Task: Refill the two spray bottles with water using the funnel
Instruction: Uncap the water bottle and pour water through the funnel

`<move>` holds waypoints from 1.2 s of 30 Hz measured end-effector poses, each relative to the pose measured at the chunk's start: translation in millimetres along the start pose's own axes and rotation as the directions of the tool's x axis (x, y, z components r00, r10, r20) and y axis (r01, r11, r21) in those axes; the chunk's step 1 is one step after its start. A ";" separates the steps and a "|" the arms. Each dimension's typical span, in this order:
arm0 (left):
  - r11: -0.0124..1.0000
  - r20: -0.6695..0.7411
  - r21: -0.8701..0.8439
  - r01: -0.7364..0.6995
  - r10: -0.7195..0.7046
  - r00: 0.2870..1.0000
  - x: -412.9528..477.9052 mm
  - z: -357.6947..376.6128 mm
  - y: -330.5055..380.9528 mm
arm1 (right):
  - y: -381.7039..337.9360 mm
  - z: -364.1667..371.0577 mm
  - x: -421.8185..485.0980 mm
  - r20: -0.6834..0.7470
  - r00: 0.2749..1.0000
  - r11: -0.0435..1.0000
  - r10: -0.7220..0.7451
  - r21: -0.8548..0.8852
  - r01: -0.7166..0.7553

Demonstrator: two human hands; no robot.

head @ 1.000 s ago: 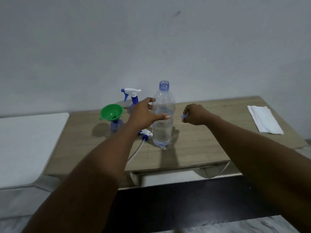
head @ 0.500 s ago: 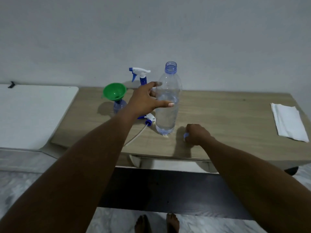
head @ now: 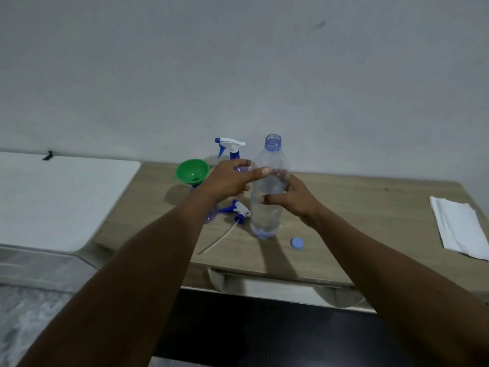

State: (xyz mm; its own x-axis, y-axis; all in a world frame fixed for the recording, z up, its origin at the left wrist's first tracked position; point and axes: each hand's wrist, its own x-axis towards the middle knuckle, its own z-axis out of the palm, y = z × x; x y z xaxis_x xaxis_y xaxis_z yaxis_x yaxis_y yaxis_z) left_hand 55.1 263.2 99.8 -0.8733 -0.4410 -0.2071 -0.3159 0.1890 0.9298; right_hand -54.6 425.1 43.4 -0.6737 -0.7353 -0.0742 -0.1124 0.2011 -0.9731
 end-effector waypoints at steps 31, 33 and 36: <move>0.967 -0.165 0.255 -0.006 0.049 0.985 31.0 -125.1 -162.7 | -73.8 37.3 57.0 -0.135 0.990 0.597 0.031 -0.792 -0.127; 0.971 -0.157 0.236 -0.024 0.063 0.986 35.9 -124.4 -161.8 | -75.2 38.6 58.1 -0.114 0.992 0.544 0.052 -0.830 -0.124; 0.976 -0.125 0.213 -0.032 0.060 0.990 42.3 -125.8 -164.3 | -75.2 43.4 58.2 -0.083 0.992 0.450 0.096 -0.885 -0.118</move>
State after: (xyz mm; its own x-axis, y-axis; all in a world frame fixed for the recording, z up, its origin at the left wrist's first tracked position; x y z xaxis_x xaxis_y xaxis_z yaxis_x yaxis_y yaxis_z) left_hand 116.7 103.1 -23.4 -0.8374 -0.5351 -0.1111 -0.3592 0.3857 0.8498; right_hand -53.8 339.1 102.8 -0.7400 -0.6559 -0.1492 -0.6174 0.7503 -0.2363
